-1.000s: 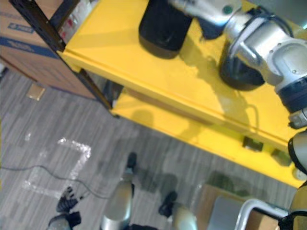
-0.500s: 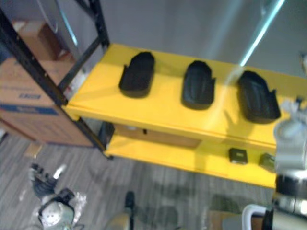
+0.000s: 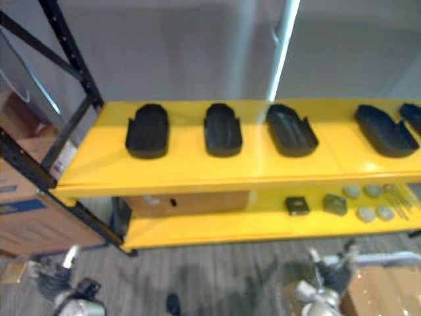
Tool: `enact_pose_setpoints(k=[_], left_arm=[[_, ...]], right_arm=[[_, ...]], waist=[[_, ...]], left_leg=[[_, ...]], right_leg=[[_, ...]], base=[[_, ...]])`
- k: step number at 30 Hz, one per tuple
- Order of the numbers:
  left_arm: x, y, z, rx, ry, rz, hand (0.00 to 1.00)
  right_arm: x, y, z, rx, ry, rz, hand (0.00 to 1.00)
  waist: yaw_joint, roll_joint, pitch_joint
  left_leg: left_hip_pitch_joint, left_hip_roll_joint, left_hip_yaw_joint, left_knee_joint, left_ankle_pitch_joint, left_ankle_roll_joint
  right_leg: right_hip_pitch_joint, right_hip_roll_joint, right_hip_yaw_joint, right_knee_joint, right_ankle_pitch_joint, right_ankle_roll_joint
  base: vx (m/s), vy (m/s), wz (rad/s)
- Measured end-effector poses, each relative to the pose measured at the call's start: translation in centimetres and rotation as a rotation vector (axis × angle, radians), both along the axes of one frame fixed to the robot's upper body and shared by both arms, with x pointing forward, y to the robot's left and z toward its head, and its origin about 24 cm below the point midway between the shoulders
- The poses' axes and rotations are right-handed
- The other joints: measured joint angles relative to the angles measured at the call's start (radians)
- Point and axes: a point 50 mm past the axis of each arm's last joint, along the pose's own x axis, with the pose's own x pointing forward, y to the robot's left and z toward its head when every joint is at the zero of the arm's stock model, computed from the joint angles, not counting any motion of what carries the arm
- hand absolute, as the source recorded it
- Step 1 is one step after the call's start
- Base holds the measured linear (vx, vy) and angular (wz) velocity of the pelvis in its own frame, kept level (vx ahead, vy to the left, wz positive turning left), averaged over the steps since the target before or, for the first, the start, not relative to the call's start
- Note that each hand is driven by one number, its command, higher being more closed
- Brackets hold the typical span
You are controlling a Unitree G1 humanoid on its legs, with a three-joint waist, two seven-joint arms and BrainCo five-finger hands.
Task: Walk over and take plastic housings, then place them on the shelf
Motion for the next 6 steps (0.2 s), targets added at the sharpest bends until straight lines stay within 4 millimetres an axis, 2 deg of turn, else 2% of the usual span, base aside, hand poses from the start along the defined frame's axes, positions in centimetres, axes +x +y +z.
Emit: enact_pose_setpoints(k=[3,6], left_arm=[[-1.8,-1.5,-3.7,-0.110,0.206,-0.018,0.00],[-3.6,-2.0,-5.6,-0.182,0.329,-0.012,0.00]], right_arm=[[-0.7,0.9,-3.8,0.158,0.169,-0.022,0.00],[-2.8,0.6,-6.2,0.294,0.291,-0.122,0.00]], waist=[[0.009,0.001,-0.003],[0.018,0.006,0.000]], left_leg=[[0.011,-0.018,-0.003,0.000,-0.005,0.003],[0.012,-0.034,-0.007,0.000,-0.009,0.009]], right_leg=[[0.015,-0.010,-0.002,0.000,-0.008,0.001],[0.025,-0.019,-0.005,-0.008,-0.014,-0.003]], base=[[0.00,0.023,0.04],[0.00,0.032,0.10]])
